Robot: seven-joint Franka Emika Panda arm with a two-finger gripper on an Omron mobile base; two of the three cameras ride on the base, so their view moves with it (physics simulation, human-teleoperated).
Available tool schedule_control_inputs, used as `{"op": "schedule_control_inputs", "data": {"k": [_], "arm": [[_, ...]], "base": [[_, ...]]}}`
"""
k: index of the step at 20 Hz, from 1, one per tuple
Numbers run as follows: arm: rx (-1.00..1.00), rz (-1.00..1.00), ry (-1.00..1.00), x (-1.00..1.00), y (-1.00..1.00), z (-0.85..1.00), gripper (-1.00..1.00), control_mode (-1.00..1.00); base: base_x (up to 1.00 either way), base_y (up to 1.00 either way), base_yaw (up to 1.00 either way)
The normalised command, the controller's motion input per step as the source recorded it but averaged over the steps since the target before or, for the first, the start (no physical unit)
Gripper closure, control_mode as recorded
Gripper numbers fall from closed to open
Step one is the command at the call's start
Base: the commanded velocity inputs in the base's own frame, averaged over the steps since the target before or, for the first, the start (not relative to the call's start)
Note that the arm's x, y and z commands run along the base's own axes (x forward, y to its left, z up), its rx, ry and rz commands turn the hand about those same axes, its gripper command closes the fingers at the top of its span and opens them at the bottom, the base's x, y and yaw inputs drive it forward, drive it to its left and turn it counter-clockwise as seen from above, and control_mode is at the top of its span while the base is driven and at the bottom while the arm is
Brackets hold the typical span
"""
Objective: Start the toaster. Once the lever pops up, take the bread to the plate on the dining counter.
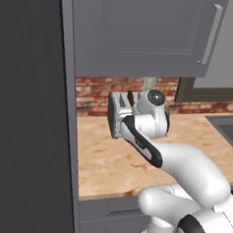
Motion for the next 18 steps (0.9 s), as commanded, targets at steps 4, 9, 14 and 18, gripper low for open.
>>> {"op": "schedule_control_inputs", "data": {"k": [4, 9, 14, 18], "arm": [[0.0, 0.02, 0.0, 0.0, 0.0, -0.01, -1.0, -1.0], [0.0, 0.0, 0.0, 0.24, 0.0, 0.0, -1.0, -1.0], [0.0, 0.0, 0.0, 0.33, 0.0, 0.0, -1.0, -1.0], [0.0, 0.0, 0.0, 0.13, 0.0, 0.0, -1.0, -1.0]], "base": [[0.0, 0.0, 0.0], [0.0, 0.0, 0.0], [0.0, 0.0, 0.0], [0.0, 0.0, 0.0]]}}
